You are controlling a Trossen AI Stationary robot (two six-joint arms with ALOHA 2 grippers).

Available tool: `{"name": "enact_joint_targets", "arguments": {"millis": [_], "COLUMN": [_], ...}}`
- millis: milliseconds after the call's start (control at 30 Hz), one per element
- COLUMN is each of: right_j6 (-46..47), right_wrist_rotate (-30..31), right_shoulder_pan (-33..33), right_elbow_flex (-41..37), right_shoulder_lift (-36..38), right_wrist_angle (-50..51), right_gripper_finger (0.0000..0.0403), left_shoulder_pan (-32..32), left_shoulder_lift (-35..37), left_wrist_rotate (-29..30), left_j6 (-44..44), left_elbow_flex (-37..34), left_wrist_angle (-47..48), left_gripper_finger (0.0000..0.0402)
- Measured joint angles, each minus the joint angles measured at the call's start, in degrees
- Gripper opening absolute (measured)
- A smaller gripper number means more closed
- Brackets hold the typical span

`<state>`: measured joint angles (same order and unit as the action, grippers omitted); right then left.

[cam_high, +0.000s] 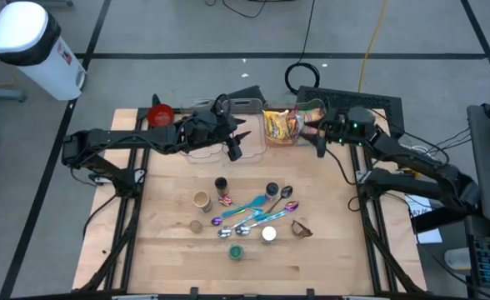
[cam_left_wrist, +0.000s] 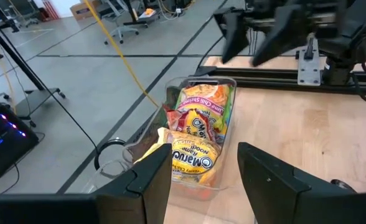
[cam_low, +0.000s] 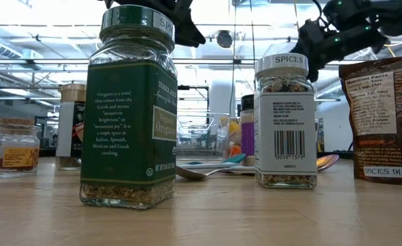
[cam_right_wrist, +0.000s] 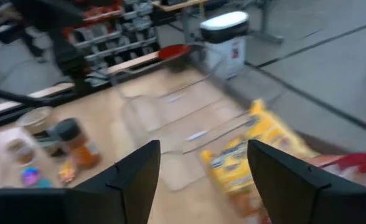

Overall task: Pick & Place Food Item
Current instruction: Put the orange seasoning bottle into the left transparent bin

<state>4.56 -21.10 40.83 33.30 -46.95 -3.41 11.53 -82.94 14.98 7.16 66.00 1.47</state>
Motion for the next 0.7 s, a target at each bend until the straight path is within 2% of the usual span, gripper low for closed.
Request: {"name": "enact_joint_targets", "arguments": {"millis": [200,467,700], "right_j6": [3.10,0.73,0.67], "right_wrist_rotate": [-0.02,-0.04,-0.17], "right_shoulder_pan": [-7.56,-17.61,-20.01], "right_elbow_flex": [-7.61,-17.06,-17.82], "right_shoulder_lift": [0.93,0.67,1.72], "right_wrist_angle": [-8.43,-25.04,-23.62], "right_gripper_finger": [0.0224,0.0224,0.0224], "left_shoulder_pan": [0.00,0.00,0.00], "left_shoulder_lift": [0.00,0.00,0.00], "left_wrist_rotate": [-0.02,-0.05,-0.07], "left_j6": [-0.15,-2.34,-4.86], "left_elbow_flex": [0.00,0.00,0.00], "left_wrist_angle": [-0.02,-1.58,-1.75], "left_gripper_finger": [0.0191,0.0191,0.0191]}}
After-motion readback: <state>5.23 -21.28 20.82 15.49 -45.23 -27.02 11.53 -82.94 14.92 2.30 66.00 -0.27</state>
